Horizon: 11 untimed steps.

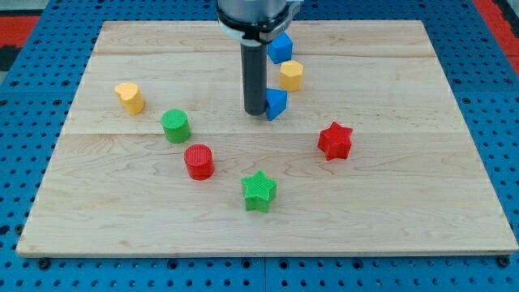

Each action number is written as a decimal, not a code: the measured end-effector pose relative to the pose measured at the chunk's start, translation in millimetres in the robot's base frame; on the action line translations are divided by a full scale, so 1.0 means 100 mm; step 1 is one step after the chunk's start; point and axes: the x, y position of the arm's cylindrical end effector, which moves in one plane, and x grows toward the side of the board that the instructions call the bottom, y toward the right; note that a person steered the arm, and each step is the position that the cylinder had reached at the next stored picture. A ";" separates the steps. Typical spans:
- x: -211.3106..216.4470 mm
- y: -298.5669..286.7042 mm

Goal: Move the red star below the blue triangle

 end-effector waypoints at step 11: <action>0.18 1.30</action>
